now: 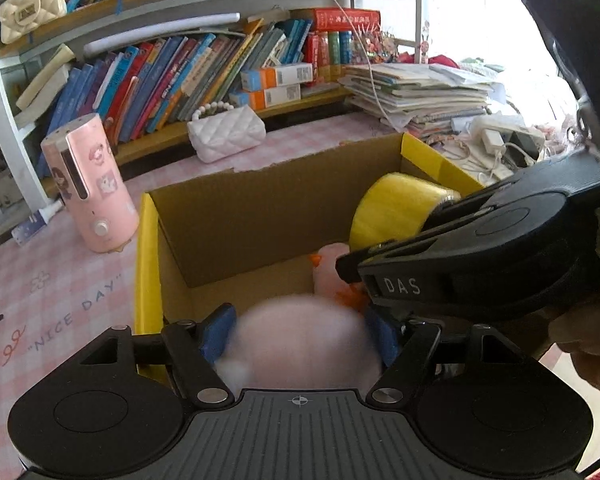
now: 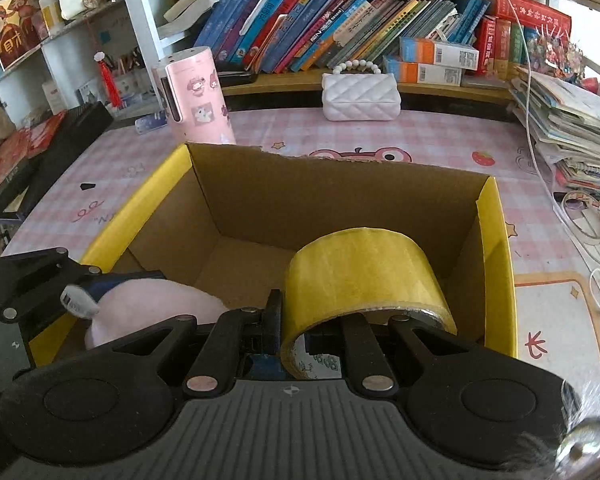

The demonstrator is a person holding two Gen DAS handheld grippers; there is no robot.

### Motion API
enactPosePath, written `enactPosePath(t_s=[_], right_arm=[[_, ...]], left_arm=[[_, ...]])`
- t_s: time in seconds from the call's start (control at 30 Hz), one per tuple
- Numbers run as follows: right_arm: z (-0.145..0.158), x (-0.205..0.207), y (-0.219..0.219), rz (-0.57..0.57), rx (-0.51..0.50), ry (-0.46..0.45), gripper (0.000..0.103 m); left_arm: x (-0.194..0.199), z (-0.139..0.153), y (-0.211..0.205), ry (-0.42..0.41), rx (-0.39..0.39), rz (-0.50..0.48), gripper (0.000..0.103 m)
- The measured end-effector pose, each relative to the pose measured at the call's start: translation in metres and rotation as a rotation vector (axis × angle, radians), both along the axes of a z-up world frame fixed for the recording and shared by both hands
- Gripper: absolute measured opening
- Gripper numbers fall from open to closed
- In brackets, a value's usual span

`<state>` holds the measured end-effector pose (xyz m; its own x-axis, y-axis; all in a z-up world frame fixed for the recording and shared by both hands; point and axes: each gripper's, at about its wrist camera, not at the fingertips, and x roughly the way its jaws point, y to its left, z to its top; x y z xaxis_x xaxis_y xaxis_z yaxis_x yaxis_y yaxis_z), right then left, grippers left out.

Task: Organize objects
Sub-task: 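Lower the pig with the left gripper while the right gripper lowers the tape, open both, then withdraw both open grippers from the box back over the table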

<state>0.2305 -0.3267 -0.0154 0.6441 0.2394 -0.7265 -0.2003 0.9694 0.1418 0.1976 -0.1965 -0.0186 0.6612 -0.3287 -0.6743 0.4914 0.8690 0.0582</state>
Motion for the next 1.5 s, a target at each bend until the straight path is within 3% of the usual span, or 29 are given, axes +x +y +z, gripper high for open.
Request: enactPosePath(t_s=[0.17,0.27,0.53,0.87,1.1,1.23,1.5], right_arm=[[0.000,-0.002,-0.007,-0.033,0.018,0.012,0.022],[0.005,-0.007,-0.011,-0.047,0.028,-0.007,0.037],[0.018,-0.025,-0.017,-0.064,0.033,-0.044,0.057],[0.038,-0.065,-0.009,-0.115,0.026,-0.129,0.067],[0.048,-0.106,0.012,-0.207,-0.002,-0.188,0.076],[0.049,-0.131,0.031,-0.237,-0.038,-0.213,0.083],[0.040,-0.184,0.068,-0.326,-0.081,-0.227,0.095]], left_arm=[[-0.010,0.010,0.000,-0.065,-0.008,-0.007,0.087],[-0.020,0.017,0.002,-0.107,-0.014,0.001,0.090],[-0.045,0.033,0.018,-0.132,-0.066,0.044,0.092],[-0.079,0.049,0.057,-0.153,-0.138,0.151,0.095],[-0.098,0.054,0.101,-0.135,-0.220,0.325,0.099],[-0.115,0.050,0.120,-0.132,-0.200,0.385,0.100],[-0.156,0.040,0.143,-0.134,-0.142,0.400,0.101]])
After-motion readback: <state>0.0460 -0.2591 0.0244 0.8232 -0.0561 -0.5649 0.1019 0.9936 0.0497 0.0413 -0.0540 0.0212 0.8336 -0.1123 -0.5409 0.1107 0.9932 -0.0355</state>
